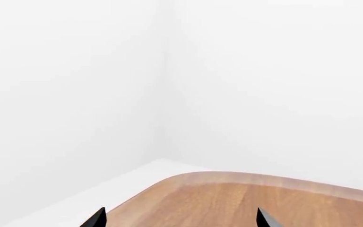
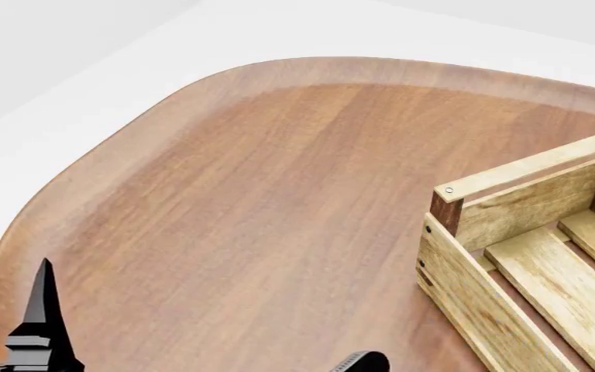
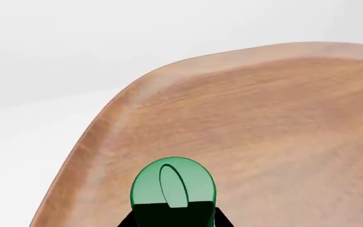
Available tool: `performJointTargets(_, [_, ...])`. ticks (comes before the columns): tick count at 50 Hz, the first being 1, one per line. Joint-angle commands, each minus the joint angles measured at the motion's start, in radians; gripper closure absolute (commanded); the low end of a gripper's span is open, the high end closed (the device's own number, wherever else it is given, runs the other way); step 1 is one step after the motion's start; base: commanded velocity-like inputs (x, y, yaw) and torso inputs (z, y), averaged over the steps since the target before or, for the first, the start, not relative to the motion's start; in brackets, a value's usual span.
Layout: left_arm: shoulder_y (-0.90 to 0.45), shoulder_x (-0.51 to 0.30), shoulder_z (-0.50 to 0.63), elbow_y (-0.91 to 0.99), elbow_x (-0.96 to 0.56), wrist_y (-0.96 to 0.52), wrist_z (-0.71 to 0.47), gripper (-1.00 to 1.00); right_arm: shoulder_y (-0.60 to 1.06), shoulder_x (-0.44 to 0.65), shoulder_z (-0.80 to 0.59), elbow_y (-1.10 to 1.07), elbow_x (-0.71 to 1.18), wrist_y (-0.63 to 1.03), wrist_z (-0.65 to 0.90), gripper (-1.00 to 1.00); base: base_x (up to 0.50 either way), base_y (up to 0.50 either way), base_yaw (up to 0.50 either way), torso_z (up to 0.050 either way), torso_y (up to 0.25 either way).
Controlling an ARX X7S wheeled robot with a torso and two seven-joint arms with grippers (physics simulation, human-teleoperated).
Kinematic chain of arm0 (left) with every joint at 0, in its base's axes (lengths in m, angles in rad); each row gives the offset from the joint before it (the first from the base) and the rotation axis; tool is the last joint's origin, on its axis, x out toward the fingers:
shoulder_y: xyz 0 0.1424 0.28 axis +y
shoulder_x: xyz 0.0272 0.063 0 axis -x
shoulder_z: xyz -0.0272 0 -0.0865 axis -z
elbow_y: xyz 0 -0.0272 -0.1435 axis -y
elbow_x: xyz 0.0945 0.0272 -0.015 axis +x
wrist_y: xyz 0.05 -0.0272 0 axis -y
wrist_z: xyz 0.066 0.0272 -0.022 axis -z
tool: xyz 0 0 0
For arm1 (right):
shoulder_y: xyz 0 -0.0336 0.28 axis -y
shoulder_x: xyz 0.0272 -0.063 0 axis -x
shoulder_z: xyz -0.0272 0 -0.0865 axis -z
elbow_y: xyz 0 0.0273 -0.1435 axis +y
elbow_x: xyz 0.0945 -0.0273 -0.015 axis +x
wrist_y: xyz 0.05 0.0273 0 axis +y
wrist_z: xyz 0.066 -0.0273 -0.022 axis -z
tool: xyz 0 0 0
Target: Pick up the salad dressing and put it in the tray.
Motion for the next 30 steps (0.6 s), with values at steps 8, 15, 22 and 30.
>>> performJointTargets(8, [-0.001,-0.005,0.004,-0.001,-0.003,0.001,-0.004,-1.0,-0.019,0.007,0.033,-0.031,0.01,-0.006,0.047,1.0,0.0,0.0,0.0,0.0,0.0])
performJointTargets(15, [-0.004,-0.008,0.009,0.002,-0.001,0.0,-0.007,-1.0,-0.035,0.037,0.073,-0.144,0.014,0.002,0.1,1.0,0.0,0.0,0.0,0.0,0.001])
performJointTargets(22, [-0.008,-0.009,0.014,0.0,0.0,-0.002,-0.008,-1.0,-0.042,0.059,0.115,-0.214,0.006,0.005,0.155,1.0,0.0,0.0,0.0,0.0,0.0])
performJointTargets(30, [-0.014,-0.01,0.019,-0.005,0.003,-0.001,-0.009,-1.0,-0.051,0.101,0.192,-0.339,0.044,0.026,0.205,1.0,0.0,0.0,0.0,0.0,0.0])
